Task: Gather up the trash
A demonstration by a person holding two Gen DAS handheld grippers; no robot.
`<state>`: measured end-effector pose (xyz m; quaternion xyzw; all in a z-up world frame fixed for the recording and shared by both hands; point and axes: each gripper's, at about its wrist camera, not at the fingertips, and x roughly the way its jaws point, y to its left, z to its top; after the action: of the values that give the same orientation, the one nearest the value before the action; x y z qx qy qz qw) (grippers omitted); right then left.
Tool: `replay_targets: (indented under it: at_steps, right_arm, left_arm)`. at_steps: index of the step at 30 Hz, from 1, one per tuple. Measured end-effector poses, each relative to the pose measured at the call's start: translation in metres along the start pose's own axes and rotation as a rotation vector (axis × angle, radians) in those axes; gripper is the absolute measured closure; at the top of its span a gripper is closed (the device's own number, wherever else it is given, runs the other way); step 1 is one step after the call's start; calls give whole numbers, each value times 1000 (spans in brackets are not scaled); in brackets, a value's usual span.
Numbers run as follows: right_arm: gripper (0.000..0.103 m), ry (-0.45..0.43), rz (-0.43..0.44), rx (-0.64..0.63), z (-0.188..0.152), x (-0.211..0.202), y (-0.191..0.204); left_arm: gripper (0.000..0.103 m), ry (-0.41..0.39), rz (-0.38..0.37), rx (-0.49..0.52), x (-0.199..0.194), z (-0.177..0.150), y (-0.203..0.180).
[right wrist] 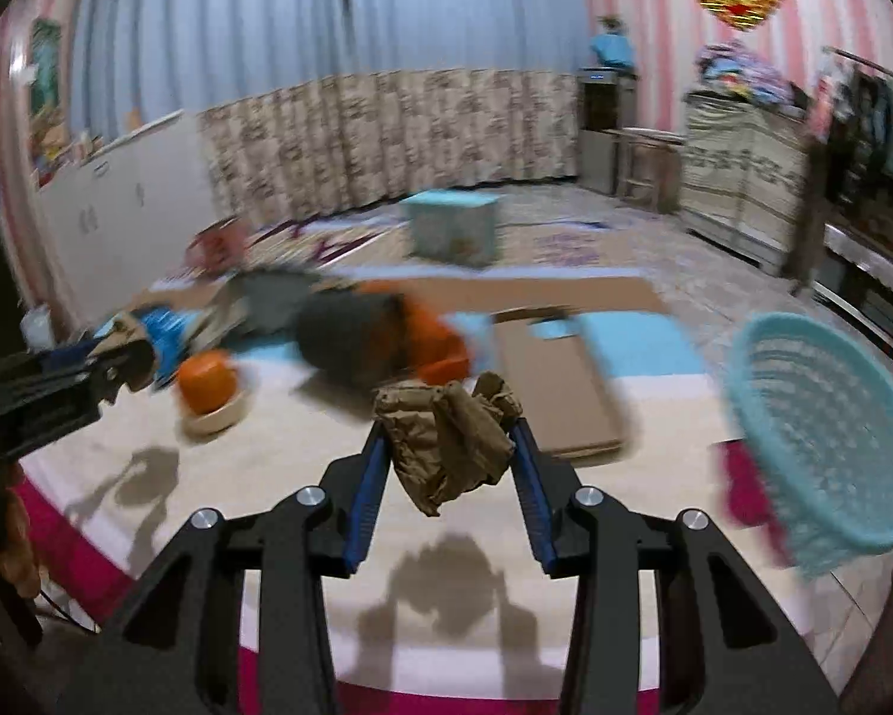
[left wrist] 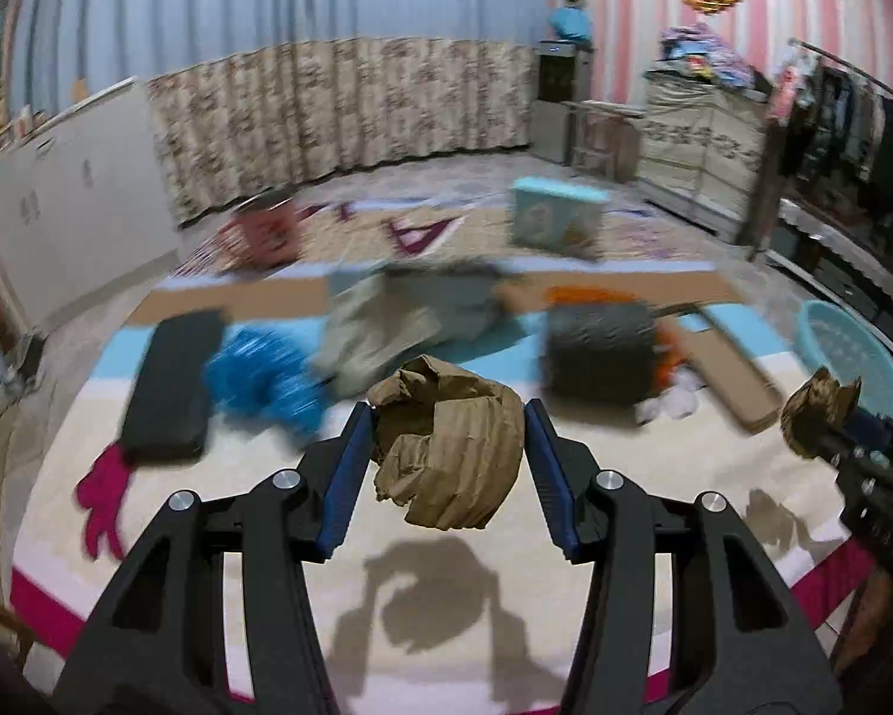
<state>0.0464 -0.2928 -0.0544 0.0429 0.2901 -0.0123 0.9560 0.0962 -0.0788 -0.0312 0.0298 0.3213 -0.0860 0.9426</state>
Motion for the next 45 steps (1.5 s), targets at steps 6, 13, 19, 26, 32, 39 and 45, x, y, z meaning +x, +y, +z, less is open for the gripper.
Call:
replay_targets:
  at_steps: [6, 13, 19, 26, 32, 39, 45]
  right_arm:
    - [62, -17, -170, 32, 20, -30, -97]
    - [62, -14, -316, 96, 27, -45, -187]
    - [62, -12, -376, 134, 27, -41, -227]
    - [62, 8, -386, 201, 25, -26, -264]
    - [62, 18, -394, 208, 23, -19, -269]
    - [62, 32, -390, 196, 21, -10, -261]
    - [61, 50, -370, 198, 21, 4, -247]
  left_arm:
    - [53, -36, -145, 77, 3, 25, -89]
    - [53, -17, -313, 218, 26, 37, -211]
    - [53, 35, -413, 254, 52, 41, -274]
    - [52, 80, -480, 287, 77, 45, -320]
    - [34, 79, -479, 303, 88, 52, -331]
    - [9, 31, -426, 272, 84, 66, -311]
    - [6, -20, -322, 279, 79, 74, -287]
